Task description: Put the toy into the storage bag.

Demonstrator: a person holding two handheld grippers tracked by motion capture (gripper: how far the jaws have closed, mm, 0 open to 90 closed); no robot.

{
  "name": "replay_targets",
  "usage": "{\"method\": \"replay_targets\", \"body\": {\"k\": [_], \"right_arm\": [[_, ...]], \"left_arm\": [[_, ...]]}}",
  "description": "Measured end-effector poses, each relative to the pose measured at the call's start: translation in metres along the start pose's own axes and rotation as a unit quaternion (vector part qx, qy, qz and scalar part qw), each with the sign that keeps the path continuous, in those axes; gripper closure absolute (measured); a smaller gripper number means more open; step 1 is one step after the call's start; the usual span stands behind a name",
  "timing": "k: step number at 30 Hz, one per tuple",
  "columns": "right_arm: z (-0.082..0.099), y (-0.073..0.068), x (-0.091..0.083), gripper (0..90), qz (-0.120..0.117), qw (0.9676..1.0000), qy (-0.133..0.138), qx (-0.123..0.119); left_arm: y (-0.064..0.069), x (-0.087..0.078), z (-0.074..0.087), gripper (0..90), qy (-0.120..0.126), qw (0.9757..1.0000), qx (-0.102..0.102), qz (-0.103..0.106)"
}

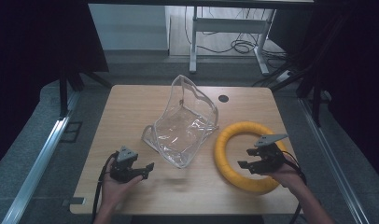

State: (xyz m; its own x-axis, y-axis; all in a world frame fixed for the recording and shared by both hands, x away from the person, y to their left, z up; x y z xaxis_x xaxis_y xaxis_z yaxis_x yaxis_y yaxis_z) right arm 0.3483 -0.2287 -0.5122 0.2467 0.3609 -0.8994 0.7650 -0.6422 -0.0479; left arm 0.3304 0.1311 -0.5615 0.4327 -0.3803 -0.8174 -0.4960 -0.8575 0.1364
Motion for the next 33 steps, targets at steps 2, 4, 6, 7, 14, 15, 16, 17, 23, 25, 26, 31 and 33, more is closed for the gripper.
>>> {"method": "replay_targets", "body": {"k": [2, 4, 6, 7, 14, 15, 16, 17, 23, 25, 26, 31, 33], "right_arm": [[-0.001, -0.002, 0.001, 36.2, -0.001, 1.0, -0.008, -0.005], [-0.003, -0.006, 0.004, 36.2, -0.006, 0.9994, -0.031, -0.014], [-0.003, -0.009, 0.007, 36.2, -0.012, 0.999, -0.039, -0.017], [-0.002, -0.012, 0.013, 36.1, -0.015, 0.9981, -0.055, -0.022], [0.006, -0.019, 0.034, 35.8, -0.024, 0.9946, -0.096, -0.03], [0.007, -0.02, 0.036, 35.7, -0.025, 0.9943, -0.1, -0.029], [0.007, -0.02, 0.036, 35.7, -0.025, 0.9943, -0.1, -0.029], [0.011, -0.022, 0.041, 35.3, -0.025, 0.9928, -0.113, -0.032], [0.02, -0.028, 0.052, 34.9, -0.02, 0.9876, -0.15, -0.042], [0.022, -0.029, 0.055, 34.9, -0.021, 0.9865, -0.156, -0.046], [0.027, -0.029, 0.06, 35.0, -0.017, 0.9841, -0.17, -0.05], [0.034, -0.032, 0.069, 35.6, -0.012, 0.9798, -0.192, -0.053], [0.036, -0.034, 0.071, 36.7, -0.013, 0.9779, -0.201, -0.055]], "left_arm": [[0.0, 0.0, 0.0, 23.7, 0.001, 1.0, -0.001, 0.001], [-0.001, -0.001, 0.0, 23.7, 0.001, 1.0, 0.001, -0.001], [0.001, -0.001, 0.0, 23.6, 0.003, 1.0, -0.001, 0.002], [0.001, -0.001, 0.0, 23.7, 0.003, 1.0, -0.001, 0.003], [-0.001, 0.0, 0.001, 23.7, -0.001, 1.0, -0.003, 0.0], [-0.001, 0.0, 0.001, 23.7, -0.002, 1.0, -0.003, 0.0], [-0.001, 0.0, 0.001, 23.7, -0.002, 1.0, -0.003, 0.0], [-0.001, 0.0, 0.0, 23.7, -0.001, 1.0, -0.004, 0.0], [-0.001, -0.002, 0.0, 23.8, 0.002, 1.0, -0.004, -0.002], [-0.001, -0.001, 0.0, 23.8, 0.001, 1.0, -0.004, -0.003], [-0.001, -0.001, 0.0, 23.8, 0.0, 1.0, -0.003, -0.003], [-0.002, 0.0, 0.001, 23.8, -0.003, 1.0, -0.004, -0.004], [-0.001, 0.0, 0.001, 23.8, -0.003, 1.0, -0.004, -0.004]]}}
Point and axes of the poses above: each handheld gripper's, and its own axes: x roughly forward along the jaws, z roughly out of its underside, y roughly to its right, the point moved 10 cm from there along x, roughly forward along the jaws, and after that the axes turned 15 degrees about -y, right-handed, at the moved point
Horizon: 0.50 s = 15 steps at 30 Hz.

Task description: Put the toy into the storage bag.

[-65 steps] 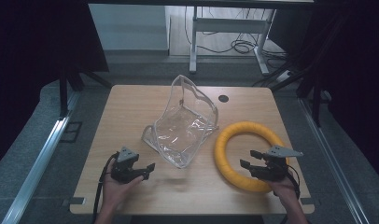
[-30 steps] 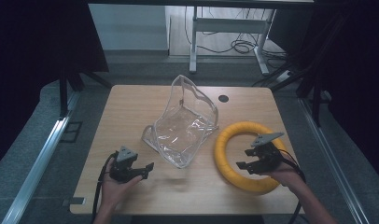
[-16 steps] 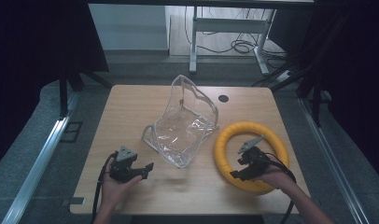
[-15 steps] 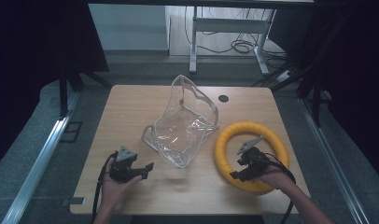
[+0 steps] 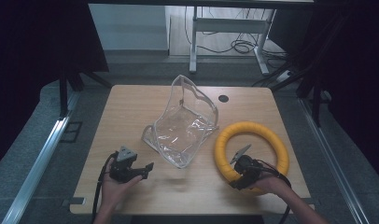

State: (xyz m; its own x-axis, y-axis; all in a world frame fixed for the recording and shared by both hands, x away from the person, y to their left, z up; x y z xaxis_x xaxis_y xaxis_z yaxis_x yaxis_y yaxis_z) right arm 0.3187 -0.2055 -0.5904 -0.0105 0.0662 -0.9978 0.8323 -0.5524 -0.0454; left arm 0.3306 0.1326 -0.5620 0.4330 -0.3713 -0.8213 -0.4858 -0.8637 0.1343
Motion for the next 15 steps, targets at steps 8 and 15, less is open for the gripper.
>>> {"method": "replay_targets", "body": {"k": [8, 15], "right_arm": [[0.0008, -0.0023, 0.0075, 46.8, 0.0, 0.9995, -0.031, -0.007], [0.0, 0.0005, 0.0043, 51.2, -0.02, 0.9994, -0.028, -0.004]], "left_arm": [[-0.0002, 0.001, 0.0005, 23.8, -0.003, 1.0, 0.001, -0.001], [-0.0007, -0.0003, 0.0003, 23.8, 0.0, 1.0, -0.001, 0.0]]}}
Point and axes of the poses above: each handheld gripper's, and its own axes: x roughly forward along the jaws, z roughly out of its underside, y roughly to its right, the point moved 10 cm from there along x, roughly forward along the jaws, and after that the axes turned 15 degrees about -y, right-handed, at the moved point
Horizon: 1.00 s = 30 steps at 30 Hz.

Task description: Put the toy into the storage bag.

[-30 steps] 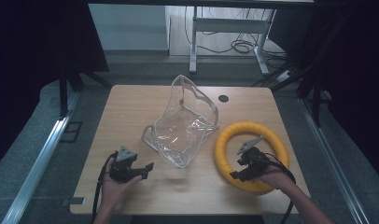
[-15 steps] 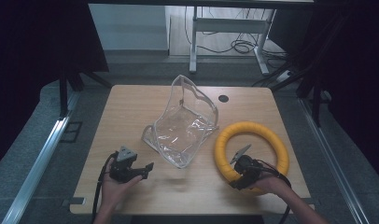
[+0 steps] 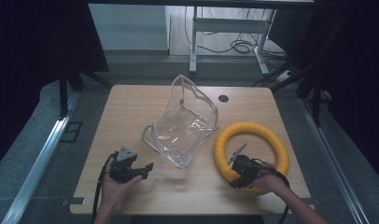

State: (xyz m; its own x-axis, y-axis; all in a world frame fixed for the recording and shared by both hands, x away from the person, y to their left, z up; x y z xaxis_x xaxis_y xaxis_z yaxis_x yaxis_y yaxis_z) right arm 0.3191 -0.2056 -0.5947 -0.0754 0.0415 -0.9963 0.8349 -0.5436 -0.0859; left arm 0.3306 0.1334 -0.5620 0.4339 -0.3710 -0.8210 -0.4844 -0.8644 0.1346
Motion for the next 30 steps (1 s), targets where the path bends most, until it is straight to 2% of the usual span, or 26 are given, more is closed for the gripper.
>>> {"method": "replay_targets", "body": {"k": [2, 3, 5, 7, 8, 12, 13, 14, 15, 16, 17, 18, 19, 21, 24, 26, 27, 30], "right_arm": [[0.0, 0.001, -0.002, 51.3, -0.004, 1.0, 0.006, 0.001], [0.001, 0.001, -0.009, 51.3, -0.017, 0.9995, 0.025, 0.0], [0.002, 0.002, -0.018, 51.4, -0.03, 0.9983, 0.05, 0.002], [0.003, 0.003, -0.024, 51.4, -0.038, 0.9974, 0.061, 0.003], [0.004, 0.005, -0.036, 51.4, -0.055, 0.9949, 0.085, 0.007], [0.005, 0.01, -0.055, 51.5, -0.08, 0.9885, 0.127, 0.015], [0.005, 0.01, -0.055, 51.5, -0.08, 0.9885, 0.127, 0.015], [0.006, 0.014, -0.064, 51.5, -0.093, 0.9844, 0.148, 0.019], [0.006, 0.014, -0.064, 51.5, -0.093, 0.9844, 0.148, 0.019], [0.006, 0.016, -0.07, 51.5, -0.1, 0.9813, 0.162, 0.023], [0.006, 0.018, -0.074, 51.5, -0.104, 0.9791, 0.173, 0.025], [0.006, 0.018, -0.074, 51.5, -0.104, 0.9791, 0.173, 0.025], [0.006, 0.02, -0.079, 51.6, -0.107, 0.9761, 0.187, 0.028], [0.006, 0.022, -0.082, 51.6, -0.107, 0.9749, 0.193, 0.03], [0.007, 0.025, -0.091, 51.6, -0.111, 0.9695, 0.215, 0.038], [0.008, 0.027, -0.094, 51.6, -0.112, 0.9672, 0.224, 0.04], [0.008, 0.027, -0.094, 51.6, -0.112, 0.9672, 0.224, 0.04], [0.008, 0.029, -0.101, 51.6, -0.113, 0.9628, 0.241, 0.045]], "left_arm": [[0.0, 0.0, 0.0, 23.8, 0.001, 1.0, -0.002, 0.0], [0.0, 0.0, 0.0, 23.8, 0.002, 1.0, -0.003, -0.001], [-0.001, 0.0, 0.0, 23.8, 0.001, 1.0, -0.003, 0.0], [-0.001, 0.0, 0.0, 23.8, 0.001, 1.0, -0.003, -0.001], [-0.001, 0.0, -0.001, 23.8, 0.002, 1.0, -0.003, -0.001], [-0.001, -0.001, -0.001, 23.8, 0.002, 1.0, -0.001, -0.002], [-0.001, -0.001, -0.001, 23.8, 0.002, 1.0, -0.001, -0.002], [-0.001, -0.001, -0.001, 23.8, 0.002, 1.0, -0.001, -0.003], [-0.001, -0.001, -0.001, 23.8, 0.002, 1.0, -0.001, -0.003], [-0.001, -0.001, -0.001, 23.8, 0.002, 1.0, -0.001, -0.003], [-0.001, -0.001, -0.001, 23.8, 0.003, 1.0, -0.001, -0.003], [-0.001, -0.001, -0.001, 23.9, 0.003, 1.0, -0.001, -0.003], [-0.002, -0.001, -0.001, 23.8, 0.004, 1.0, -0.001, -0.003], [-0.002, -0.001, -0.001, 23.8, 0.005, 1.0, -0.002, -0.003], [-0.001, -0.001, -0.001, 23.8, 0.005, 1.0, -0.001, -0.003], [-0.001, -0.001, -0.001, 23.8, 0.004, 1.0, -0.001, -0.003], [-0.001, -0.001, -0.001, 23.8, 0.004, 1.0, -0.001, -0.003], [-0.001, -0.001, -0.001, 23.8, 0.003, 1.0, 0.0, -0.005]]}}
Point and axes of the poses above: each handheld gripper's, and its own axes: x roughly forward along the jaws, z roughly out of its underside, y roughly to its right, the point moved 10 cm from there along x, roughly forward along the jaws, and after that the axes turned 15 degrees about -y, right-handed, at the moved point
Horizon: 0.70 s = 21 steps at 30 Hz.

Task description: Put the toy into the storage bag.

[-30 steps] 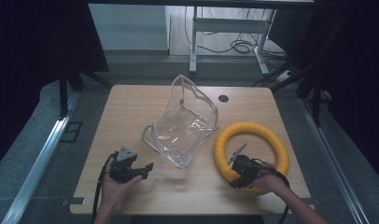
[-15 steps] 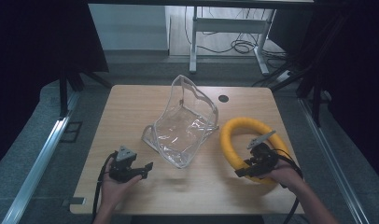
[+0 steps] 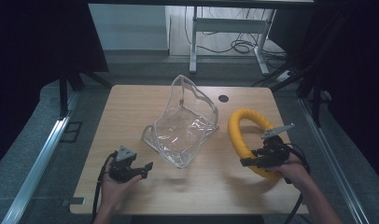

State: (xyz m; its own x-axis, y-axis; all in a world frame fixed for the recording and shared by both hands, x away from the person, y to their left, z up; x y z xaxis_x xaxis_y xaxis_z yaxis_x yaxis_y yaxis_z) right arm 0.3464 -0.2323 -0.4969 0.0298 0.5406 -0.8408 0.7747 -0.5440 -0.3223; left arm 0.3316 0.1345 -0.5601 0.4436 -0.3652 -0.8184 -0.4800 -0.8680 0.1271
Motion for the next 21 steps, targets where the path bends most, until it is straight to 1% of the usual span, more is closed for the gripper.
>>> {"method": "replay_targets", "body": {"k": [2, 3, 4, 5, 6, 7, 13, 14, 15, 17, 21], "right_arm": [[-0.001, 0.0, -0.002, 51.6, 0.0, 1.0, 0.005, 0.0], [-0.003, 0.001, -0.005, 51.7, 0.0, 0.9999, 0.016, 0.001], [-0.004, 0.001, -0.008, 51.7, -0.001, 0.9998, 0.022, 0.002], [-0.004, 0.001, -0.008, 51.7, -0.001, 0.9998, 0.022, 0.002], [-0.005, 0.001, -0.011, 51.7, -0.001, 0.9996, 0.029, 0.002], [-0.008, 0.001, -0.016, 51.7, 0.0, 0.999, 0.044, 0.002], [-0.016, 0.002, -0.033, 51.8, 0.004, 0.9965, 0.083, 0.001], [-0.016, 0.002, -0.033, 51.8, 0.004, 0.9965, 0.083, 0.001], [-0.018, 0.002, -0.038, 51.7, 0.005, 0.9955, 0.095, 0.001], [-0.019, 0.002, -0.041, 51.7, 0.004, 0.9947, 0.103, 0.001], [-0.024, 0.001, -0.048, 51.8, -0.003, 0.9919, 0.127, 0.001]], "left_arm": [[0.0, 0.0, 0.0, 23.8, 0.0, 1.0, 0.0, 0.0], [0.0, 0.0, 0.0, 23.8, 0.002, 1.0, 0.0, 0.0], [0.0, 0.0, 0.0, 23.8, 0.001, 1.0, 0.0, 0.0], [0.0, 0.0, 0.0, 23.8, 0.001, 1.0, 0.0, 0.0], [0.0, 0.0, 0.0, 23.8, 0.001, 1.0, -0.001, 0.0], [-0.001, 0.0, 0.0, 23.8, 0.002, 1.0, -0.001, 0.0], [-0.001, -0.001, 0.0, 23.8, 0.001, 1.0, -0.002, -0.001], [-0.001, -0.001, 0.0, 23.8, 0.001, 1.0, -0.002, -0.001], [-0.001, -0.001, 0.0, 23.8, 0.001, 1.0, -0.001, -0.001], [-0.001, -0.001, 0.0, 23.8, 0.001, 1.0, -0.001, -0.001], [-0.001, -0.001, 0.0, 23.8, 0.001, 1.0, -0.001, -0.001]]}}
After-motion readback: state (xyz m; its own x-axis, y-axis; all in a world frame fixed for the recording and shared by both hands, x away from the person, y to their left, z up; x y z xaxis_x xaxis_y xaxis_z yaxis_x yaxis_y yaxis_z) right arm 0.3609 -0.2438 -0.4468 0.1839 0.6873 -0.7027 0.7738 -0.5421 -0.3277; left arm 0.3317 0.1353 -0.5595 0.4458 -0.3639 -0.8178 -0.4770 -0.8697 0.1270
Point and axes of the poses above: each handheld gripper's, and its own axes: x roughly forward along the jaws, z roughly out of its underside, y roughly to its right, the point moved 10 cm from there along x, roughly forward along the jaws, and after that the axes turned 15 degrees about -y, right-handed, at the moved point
